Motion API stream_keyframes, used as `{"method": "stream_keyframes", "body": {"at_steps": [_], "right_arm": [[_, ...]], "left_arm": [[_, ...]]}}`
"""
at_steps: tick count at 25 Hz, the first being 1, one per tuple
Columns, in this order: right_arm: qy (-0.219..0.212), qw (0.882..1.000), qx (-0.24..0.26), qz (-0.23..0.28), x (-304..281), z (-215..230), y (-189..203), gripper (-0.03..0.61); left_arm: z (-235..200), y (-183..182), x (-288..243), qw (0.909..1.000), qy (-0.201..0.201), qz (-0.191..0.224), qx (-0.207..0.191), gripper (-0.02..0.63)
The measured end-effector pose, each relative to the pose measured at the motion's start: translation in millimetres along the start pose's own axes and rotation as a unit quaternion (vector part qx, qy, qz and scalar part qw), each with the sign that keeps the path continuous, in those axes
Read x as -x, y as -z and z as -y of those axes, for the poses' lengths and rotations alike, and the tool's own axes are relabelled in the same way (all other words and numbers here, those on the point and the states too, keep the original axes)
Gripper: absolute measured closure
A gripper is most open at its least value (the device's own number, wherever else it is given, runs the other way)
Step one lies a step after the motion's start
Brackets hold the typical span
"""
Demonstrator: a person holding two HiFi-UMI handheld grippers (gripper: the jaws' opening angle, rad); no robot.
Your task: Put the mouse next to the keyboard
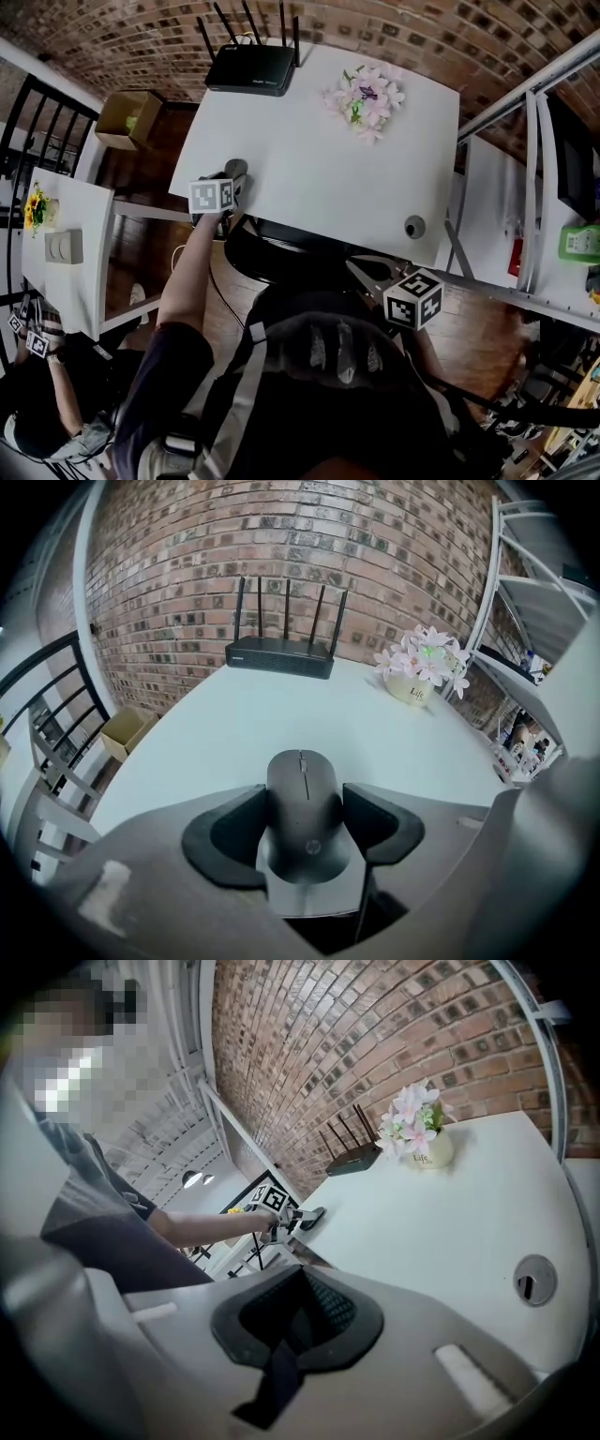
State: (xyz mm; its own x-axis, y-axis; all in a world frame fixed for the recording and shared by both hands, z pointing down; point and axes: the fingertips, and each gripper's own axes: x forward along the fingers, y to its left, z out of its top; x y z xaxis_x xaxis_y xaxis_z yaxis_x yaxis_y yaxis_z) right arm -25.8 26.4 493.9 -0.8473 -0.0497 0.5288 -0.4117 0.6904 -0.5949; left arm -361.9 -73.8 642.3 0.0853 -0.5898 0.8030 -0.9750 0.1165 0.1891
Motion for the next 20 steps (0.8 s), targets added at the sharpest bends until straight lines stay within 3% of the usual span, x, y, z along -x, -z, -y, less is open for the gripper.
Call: {"method": "stream_keyframes", "body": {"at_steps": [8,20], "right_arm": [[-0.006,1.000,0.001,0.003,9,8,1,0.574],[-0.007,1.000,-0.015,0.015,29,25,12,0.574]], "left_arm": [[26,-1,-6,1.0000,0.008,0.000,0.000,0.350],[77,3,-17,0.9989,0.029,-0.021,-0.032,0.348]]}}
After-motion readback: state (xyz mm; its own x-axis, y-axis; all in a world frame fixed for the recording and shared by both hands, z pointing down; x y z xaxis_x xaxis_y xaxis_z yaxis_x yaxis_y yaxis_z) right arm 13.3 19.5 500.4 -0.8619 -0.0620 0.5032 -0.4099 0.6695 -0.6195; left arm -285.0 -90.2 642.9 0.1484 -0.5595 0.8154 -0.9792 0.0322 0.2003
